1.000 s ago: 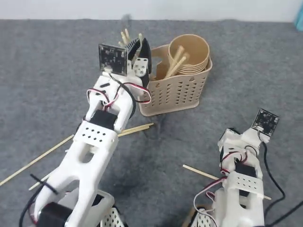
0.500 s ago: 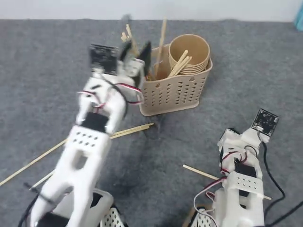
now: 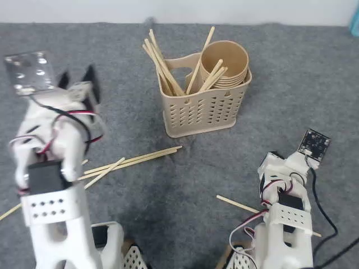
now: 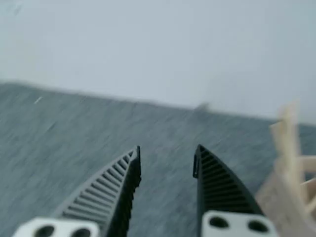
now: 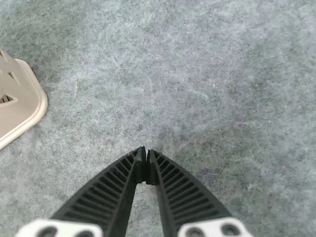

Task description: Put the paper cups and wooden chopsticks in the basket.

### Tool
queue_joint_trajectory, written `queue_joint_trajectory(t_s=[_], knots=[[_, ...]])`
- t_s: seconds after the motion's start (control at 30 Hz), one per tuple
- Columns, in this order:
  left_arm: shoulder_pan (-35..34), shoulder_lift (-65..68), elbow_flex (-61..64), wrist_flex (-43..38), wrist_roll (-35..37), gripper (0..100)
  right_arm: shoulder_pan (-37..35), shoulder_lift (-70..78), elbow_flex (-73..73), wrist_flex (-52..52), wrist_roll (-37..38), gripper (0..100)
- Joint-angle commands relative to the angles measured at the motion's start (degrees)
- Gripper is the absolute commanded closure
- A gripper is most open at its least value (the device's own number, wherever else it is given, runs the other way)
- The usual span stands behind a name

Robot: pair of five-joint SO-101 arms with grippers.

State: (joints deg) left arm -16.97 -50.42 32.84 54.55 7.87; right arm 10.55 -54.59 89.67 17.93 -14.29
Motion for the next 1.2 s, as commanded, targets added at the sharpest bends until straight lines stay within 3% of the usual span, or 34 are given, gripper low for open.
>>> queue_joint_trajectory(t_s=[0.0, 0.17, 0.37, 0.67, 1.17], knots=[[-5.3, 1.6, 0.1, 8.1, -7.1, 83, -0.5, -1.5, -0.4, -1.3, 0.8, 99.0], [-9.7, 7.6, 4.3, 15.5, -23.5, 83, -0.5, -1.5, -0.4, -0.8, 0.8, 99.0], [-12.6, 13.1, 13.0, 15.6, -41.1, 83, -0.5, -1.5, -0.3, -0.8, 0.8, 99.0], [-12.7, 18.9, 23.3, 3.3, -41.6, 83, -0.5, -1.5, -0.3, -0.8, 0.8, 99.0], [-13.3, 27.3, 24.6, -6.3, -41.8, 83, -0.5, -1.4, -0.3, -0.7, 0.9, 99.0]])
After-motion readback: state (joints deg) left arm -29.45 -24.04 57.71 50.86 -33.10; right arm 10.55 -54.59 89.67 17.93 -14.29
